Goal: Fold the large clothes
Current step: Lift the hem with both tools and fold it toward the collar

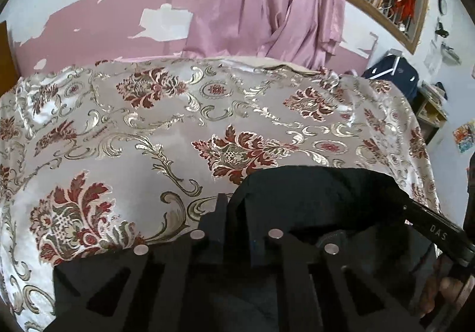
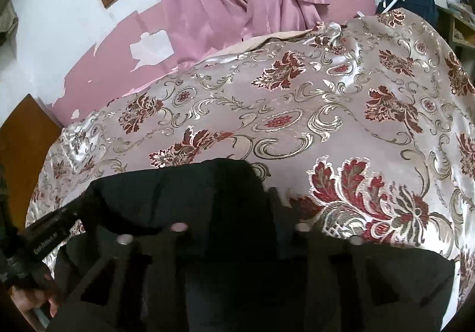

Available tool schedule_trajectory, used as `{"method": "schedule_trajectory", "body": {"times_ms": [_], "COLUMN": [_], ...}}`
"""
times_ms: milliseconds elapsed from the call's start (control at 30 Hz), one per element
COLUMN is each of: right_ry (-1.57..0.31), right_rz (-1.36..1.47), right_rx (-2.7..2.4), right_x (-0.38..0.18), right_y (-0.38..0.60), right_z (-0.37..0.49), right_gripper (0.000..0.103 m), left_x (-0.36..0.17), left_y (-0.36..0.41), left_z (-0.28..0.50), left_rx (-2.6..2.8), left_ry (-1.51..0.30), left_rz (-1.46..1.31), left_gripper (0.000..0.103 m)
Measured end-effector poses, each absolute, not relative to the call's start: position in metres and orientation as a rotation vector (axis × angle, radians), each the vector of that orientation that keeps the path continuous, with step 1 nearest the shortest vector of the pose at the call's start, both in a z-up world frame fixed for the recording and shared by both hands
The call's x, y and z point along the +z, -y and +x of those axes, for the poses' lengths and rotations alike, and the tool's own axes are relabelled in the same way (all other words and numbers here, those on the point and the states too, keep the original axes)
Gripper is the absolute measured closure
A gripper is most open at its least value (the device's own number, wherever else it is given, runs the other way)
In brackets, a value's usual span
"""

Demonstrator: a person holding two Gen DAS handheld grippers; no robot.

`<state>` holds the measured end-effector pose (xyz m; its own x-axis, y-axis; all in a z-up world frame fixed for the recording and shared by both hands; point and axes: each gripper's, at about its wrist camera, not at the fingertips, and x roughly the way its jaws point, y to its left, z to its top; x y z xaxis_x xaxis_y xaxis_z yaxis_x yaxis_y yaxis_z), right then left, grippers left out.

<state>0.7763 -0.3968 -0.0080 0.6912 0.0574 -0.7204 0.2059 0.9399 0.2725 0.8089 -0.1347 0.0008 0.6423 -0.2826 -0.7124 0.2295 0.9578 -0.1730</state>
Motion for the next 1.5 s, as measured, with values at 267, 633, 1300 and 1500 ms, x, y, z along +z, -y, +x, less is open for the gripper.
{"method": "schedule_trajectory", "body": {"times_ms": [267, 633, 1300, 1500], "right_ry": [-0.719, -0.729, -0.788, -0.768], "right_rz": [0.280, 0.056, 0.076, 0.093], "right_rx": [-0.014, 0.036, 0.020, 0.042], "right_x": [0.017, 0.013, -0.071, -0.060], "right_y": [0.409, 0.395, 0.385, 0.388], "right_z": [0.712, 0.645, 0.641, 0.634], "right_gripper": [0.094, 0.098, 0.098, 0.097], "left_x": [0.019, -0.013, -0.089, -0.073], "left_y": [0.101, 0.082, 0.080, 0.077], "left_z": [0.760, 0.718, 0.704, 0.699], "left_rx": [-0.351, -0.373, -0.369, -0.387], "left_ry": [-0.764, -0.858, -0.845, -0.832], "left_rz": [-0.062, -0.013, -0.107, -0.093], "left_gripper": [0.097, 0.098, 0.097, 0.096]}}
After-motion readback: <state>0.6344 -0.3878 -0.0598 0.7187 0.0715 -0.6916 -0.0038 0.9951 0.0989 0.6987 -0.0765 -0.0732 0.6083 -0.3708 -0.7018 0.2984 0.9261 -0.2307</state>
